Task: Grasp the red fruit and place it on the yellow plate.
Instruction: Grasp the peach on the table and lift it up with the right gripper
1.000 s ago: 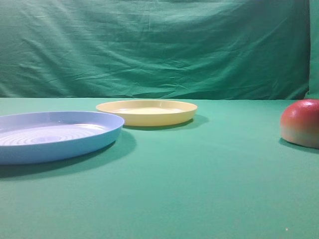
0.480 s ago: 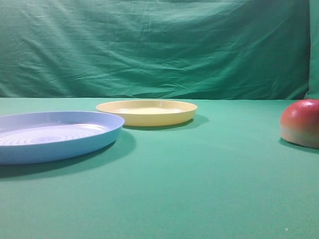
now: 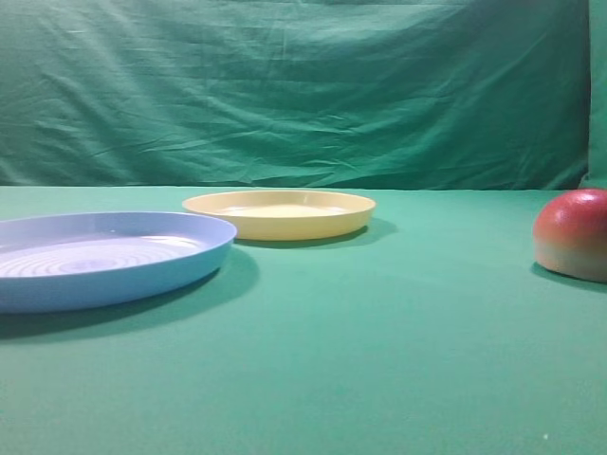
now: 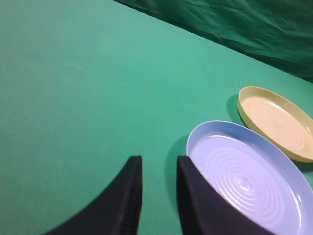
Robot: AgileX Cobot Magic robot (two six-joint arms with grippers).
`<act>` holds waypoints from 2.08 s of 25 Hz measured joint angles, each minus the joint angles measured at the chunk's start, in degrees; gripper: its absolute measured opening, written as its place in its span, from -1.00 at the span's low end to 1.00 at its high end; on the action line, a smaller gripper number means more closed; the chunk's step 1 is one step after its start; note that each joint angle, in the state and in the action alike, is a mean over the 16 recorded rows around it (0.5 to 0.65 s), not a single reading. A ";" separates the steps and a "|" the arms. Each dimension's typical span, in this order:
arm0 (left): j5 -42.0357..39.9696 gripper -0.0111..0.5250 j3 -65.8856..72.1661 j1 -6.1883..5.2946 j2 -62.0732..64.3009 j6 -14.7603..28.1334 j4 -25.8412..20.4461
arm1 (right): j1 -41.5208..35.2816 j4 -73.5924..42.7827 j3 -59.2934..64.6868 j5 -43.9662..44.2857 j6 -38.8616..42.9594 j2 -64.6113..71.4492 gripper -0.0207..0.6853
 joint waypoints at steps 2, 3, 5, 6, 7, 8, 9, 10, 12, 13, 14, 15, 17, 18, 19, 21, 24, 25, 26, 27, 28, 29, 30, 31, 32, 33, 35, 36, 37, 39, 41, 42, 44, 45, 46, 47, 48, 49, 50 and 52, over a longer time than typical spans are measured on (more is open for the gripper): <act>0.00 -0.37 0.00 0.00 0.00 0.00 0.00 | 0.41 -0.33 -0.18 -2.40 0.66 0.35 -0.94; 0.00 -0.37 0.00 0.00 0.00 0.00 0.00 | 0.74 -0.37 -0.43 -3.53 1.00 0.72 -0.94; 0.00 -0.37 0.00 0.00 0.00 0.00 0.00 | 1.63 -0.37 -1.30 -5.47 1.68 1.89 -0.94; 0.00 -0.37 0.00 0.00 0.00 0.00 0.00 | 2.21 -0.37 -1.91 -6.19 2.02 2.73 -0.94; 0.00 -0.37 0.00 0.00 0.00 0.00 0.00 | 2.84 -0.37 -2.64 -6.68 2.36 3.75 -0.94; 0.00 -0.37 0.00 0.00 0.00 0.00 0.00 | 3.53 -0.37 -3.45 -6.92 2.70 4.95 -0.94; 0.00 -0.37 0.00 0.00 0.00 0.00 0.00 | 4.27 -0.37 -4.36 -6.91 3.04 6.30 -0.94; 0.00 -0.37 0.00 0.00 0.00 0.00 0.00 | 5.02 -0.37 -5.36 -6.68 3.37 7.83 -0.94; 0.00 -0.37 0.00 0.00 0.00 0.00 0.00 | 6.57 -0.37 -7.58 -5.56 3.87 11.32 -0.94; 0.00 -0.37 0.00 0.00 0.00 0.00 0.00 | 7.35 -0.37 -8.80 -4.69 4.02 13.26 -0.94; 0.00 -0.37 0.00 0.00 0.00 0.00 0.00 | 8.11 -0.37 -10.11 -3.59 4.13 15.31 -0.94; 0.00 -0.37 0.00 0.00 0.00 0.00 0.00 | 8.83 -0.37 -11.49 -2.27 4.20 17.47 -0.94; 0.00 -0.37 0.00 0.00 0.00 0.00 0.00 | 10.12 -0.37 -14.44 0.93 4.25 21.81 -0.94; 0.00 -0.37 0.00 0.00 0.00 0.00 0.00 | 10.65 -0.37 -15.92 2.73 4.26 23.94 -0.94; 0.00 -0.37 0.00 0.00 0.00 0.00 0.00 | 11.10 -0.37 -17.33 4.64 4.26 25.95 -0.94; 0.00 -0.37 0.00 0.00 0.00 0.00 0.00 | 11.77 -0.37 -19.92 8.57 4.26 29.55 -0.94; 0.00 -0.37 0.00 0.00 0.00 0.00 0.00 | 12.21 -0.37 -23.03 14.31 4.27 33.68 -0.94; 0.00 -0.37 0.00 0.00 0.00 0.00 0.00 | 12.25 -0.37 -23.89 16.16 4.28 34.72 -0.94; 0.00 -0.37 0.00 0.00 0.00 0.00 0.00 | 12.28 -0.37 -24.66 17.94 4.28 35.59 -0.94; 0.00 -0.37 0.00 0.00 0.00 0.00 0.00 | 12.29 -0.37 -25.35 19.61 4.29 36.30 -0.94; 0.00 -0.37 0.00 0.00 0.00 0.00 0.00 | 12.29 -0.36 -25.97 21.10 4.30 36.89 -0.94; 0.00 -0.37 0.00 0.00 0.00 0.00 0.00 | 12.29 -0.34 -26.52 22.39 4.27 37.34 -0.94; 0.00 -0.37 0.00 0.00 0.00 0.00 0.00 | 12.30 -0.29 -26.98 23.43 4.13 37.69 -0.94; 0.00 -0.37 0.00 0.00 0.00 0.00 0.00 | 12.31 -0.19 -27.40 24.25 3.83 37.98 -0.94; 0.00 -0.37 0.00 0.00 0.00 0.00 0.00 | 12.35 -0.02 -27.78 24.89 3.35 38.26 -0.94; 0.00 -0.37 0.00 0.00 0.00 0.00 0.00 | 12.40 0.22 -28.13 25.42 2.71 38.58 -0.94; 0.00 -0.37 0.00 0.00 0.00 0.00 0.00 | 12.61 0.89 -28.87 26.23 1.16 39.42 -0.94; 0.00 -0.37 0.00 0.00 0.00 0.00 0.00 | 12.78 1.27 -29.28 26.56 0.30 40.04 -0.94; 0.00 -0.37 0.00 0.00 0.00 0.00 0.00 | 13.00 1.66 -29.74 26.87 -0.57 40.83 -0.94; 0.00 -0.37 0.00 0.00 0.00 0.00 0.00 | 13.67 2.44 -30.84 27.36 -2.37 42.90 -0.94; 0.00 -0.37 0.00 0.00 0.00 0.00 0.00 | 14.57 3.23 -32.16 27.56 -4.22 45.67 -0.94; 0.00 -0.37 0.00 0.00 0.00 0.00 0.00 | 15.09 3.62 -32.90 27.56 -5.15 47.30 -0.94; 0.00 -0.37 0.00 0.00 0.00 0.00 0.00 | 16.14 4.41 -34.55 27.46 -7.02 51.01 -0.94; 0.00 -0.37 0.00 0.00 0.00 0.00 0.00 | 16.67 4.78 -35.46 27.42 -7.92 53.05 -0.94; 0.00 -0.37 0.00 0.00 0.00 0.00 0.00 | 17.20 5.13 -36.41 27.40 -8.71 55.19 -0.93; 0.00 -0.37 0.00 0.00 0.00 0.00 0.00 | 17.72 5.42 -37.38 27.36 -9.34 57.40 -0.91; 0.00 -0.37 0.00 0.00 0.00 0.00 0.00 | 18.22 5.65 -38.34 27.29 -9.79 59.61 -0.88; 0.00 -0.37 0.00 0.00 0.00 0.00 0.00 | 18.71 5.80 -39.30 27.16 -10.08 61.81 -0.83; 0.00 -0.37 0.00 0.00 0.00 0.00 0.00 | 19.16 5.92 -40.22 26.96 -10.26 63.98 -0.77; 0.00 -0.37 0.00 0.00 0.00 0.00 0.00 | 19.94 6.08 -41.85 26.35 -10.46 68.03 -0.59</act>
